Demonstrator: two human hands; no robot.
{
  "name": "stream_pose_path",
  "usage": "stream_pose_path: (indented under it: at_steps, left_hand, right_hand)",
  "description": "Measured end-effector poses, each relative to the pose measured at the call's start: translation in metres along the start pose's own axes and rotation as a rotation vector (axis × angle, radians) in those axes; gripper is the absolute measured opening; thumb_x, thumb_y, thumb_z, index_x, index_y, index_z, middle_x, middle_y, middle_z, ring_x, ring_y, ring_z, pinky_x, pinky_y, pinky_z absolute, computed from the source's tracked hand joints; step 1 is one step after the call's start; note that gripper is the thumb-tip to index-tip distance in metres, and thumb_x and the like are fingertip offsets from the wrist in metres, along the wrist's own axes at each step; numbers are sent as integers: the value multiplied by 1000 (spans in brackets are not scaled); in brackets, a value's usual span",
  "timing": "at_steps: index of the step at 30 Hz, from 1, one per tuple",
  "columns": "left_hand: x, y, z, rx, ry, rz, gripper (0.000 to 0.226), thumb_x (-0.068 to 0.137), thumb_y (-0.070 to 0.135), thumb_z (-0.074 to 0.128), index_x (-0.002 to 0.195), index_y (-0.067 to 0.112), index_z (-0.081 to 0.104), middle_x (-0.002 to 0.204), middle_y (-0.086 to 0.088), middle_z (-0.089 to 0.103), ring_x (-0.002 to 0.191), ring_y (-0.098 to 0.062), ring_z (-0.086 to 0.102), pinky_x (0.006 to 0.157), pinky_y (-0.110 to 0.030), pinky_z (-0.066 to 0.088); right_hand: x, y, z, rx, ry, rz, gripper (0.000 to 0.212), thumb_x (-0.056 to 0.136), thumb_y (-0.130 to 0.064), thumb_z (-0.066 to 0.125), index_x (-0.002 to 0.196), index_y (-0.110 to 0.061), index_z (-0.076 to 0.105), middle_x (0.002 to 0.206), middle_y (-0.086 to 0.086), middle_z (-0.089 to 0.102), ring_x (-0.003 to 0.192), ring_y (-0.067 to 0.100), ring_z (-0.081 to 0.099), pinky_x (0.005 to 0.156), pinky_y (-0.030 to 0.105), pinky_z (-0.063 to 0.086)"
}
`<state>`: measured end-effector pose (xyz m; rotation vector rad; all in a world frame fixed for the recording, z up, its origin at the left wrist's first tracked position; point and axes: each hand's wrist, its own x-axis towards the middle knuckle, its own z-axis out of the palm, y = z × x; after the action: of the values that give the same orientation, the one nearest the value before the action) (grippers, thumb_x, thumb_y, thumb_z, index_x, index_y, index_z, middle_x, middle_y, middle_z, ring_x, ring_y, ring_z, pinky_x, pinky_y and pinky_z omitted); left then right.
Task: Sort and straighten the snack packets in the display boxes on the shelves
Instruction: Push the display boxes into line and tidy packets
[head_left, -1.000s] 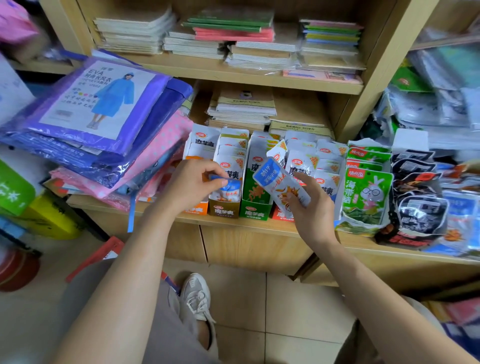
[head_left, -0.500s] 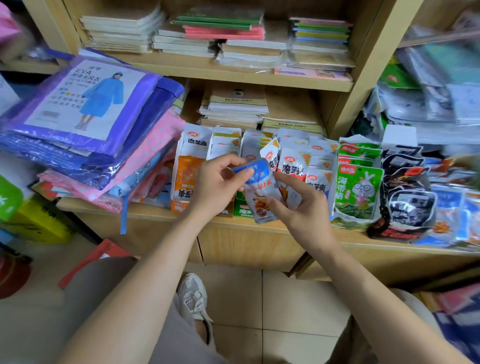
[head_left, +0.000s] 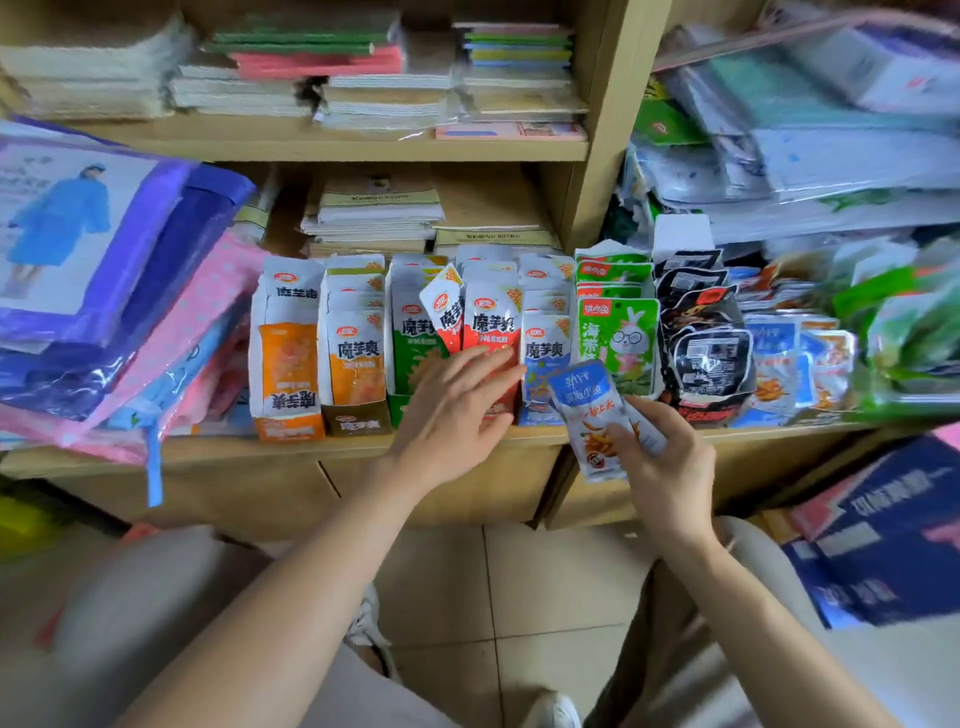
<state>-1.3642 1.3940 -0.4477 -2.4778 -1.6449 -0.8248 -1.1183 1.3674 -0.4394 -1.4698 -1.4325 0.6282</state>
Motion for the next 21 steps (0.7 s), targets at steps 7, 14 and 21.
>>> stream_pose_path:
  at_steps: [7,14,21]
  left_hand:
    - [13,21,36,206,-166,10,51,92,61,48,132,33,63,144,6,57,137,-28,41,111,-49,23]
    - [28,38,45,286,-28,-136,41,85,64,60,83,27,78,101,11,72,114,-24,54,96,-43,34]
    - [45,93,61,216,248,-72,18,81,36,68,88,21,74,95,1,64,98,-29,57,83,-42,43]
  right_hand:
    - [7,26,-37,150,142,112,17,91,-12,71,107,-17,71,91,-4,74,77,-1,69,63,13,52]
    - [22,52,-80,268,310,223,13,91,-13,71,104,-10,70,92,3,72,78,4,70,68,21,58]
    - [46,83,-130,340,509,305,20,93,-18,69,108,-5,67,95,4,72,77,-5,67,67,12,53]
